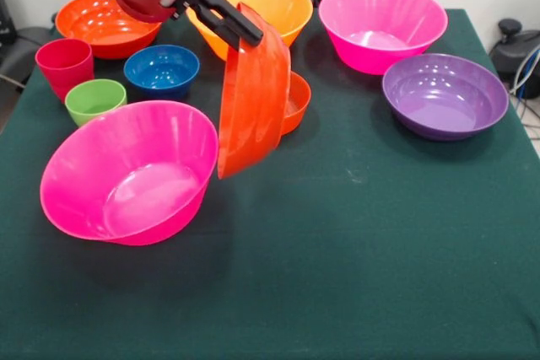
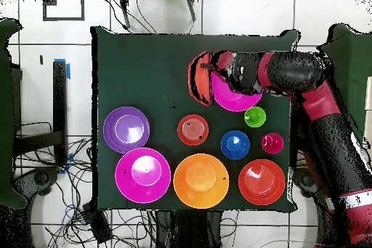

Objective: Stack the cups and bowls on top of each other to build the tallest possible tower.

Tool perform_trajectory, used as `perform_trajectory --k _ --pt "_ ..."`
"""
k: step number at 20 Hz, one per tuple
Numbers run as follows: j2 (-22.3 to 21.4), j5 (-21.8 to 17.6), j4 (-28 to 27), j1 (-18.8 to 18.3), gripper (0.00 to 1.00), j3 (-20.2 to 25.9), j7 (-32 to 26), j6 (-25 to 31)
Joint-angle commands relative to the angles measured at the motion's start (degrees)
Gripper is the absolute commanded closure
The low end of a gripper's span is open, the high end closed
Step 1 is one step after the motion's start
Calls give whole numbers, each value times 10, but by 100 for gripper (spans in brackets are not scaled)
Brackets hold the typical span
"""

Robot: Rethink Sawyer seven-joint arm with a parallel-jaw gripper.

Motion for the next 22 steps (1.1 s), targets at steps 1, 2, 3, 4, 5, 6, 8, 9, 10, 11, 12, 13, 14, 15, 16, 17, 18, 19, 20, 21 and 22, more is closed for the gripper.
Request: perform_trajectory --k 1,2,3,4,5,6,8,9,10,11,12,13,14,15,16,17,18,19,20,21,22 --pt "-12 10 -7 4 100 7 -69 49" --pt "-12 12 -11 5 100 5 -69 54" --pt "-12 12 -10 5 100 5 -69 55" --pt "-13 13 -12 6 100 4 -69 56" --pt "-13 15 -13 7 100 4 -69 58" --pt "-12 16 -14 7 100 3 -70 59" --pt "-10 18 -17 9 100 2 -72 62" --pt "-11 18 -16 9 100 2 -72 62" --pt "-10 20 -21 11 100 2 -72 66" --pt "-11 21 -18 10 100 3 -72 64" --pt "-16 21 -8 7 100 6 -67 59" --pt "-20 22 0 4 100 9 -65 54" --pt "-26 22 15 0 100 13 -58 42" --pt "-28 21 25 -2 100 16 -54 34" --pt "-32 21 38 -5 100 21 -48 24" --pt "-35 21 51 -7 100 25 -41 13" --pt "-40 21 62 -8 100 30 -33 3" --pt "-42 20 68 -9 100 33 -29 -2" --pt "-42 21 67 -7 100 33 -26 -3" --pt "-39 20 63 -4 100 32 -28 -1" --pt "-36 20 58 -2 100 30 -29 1"
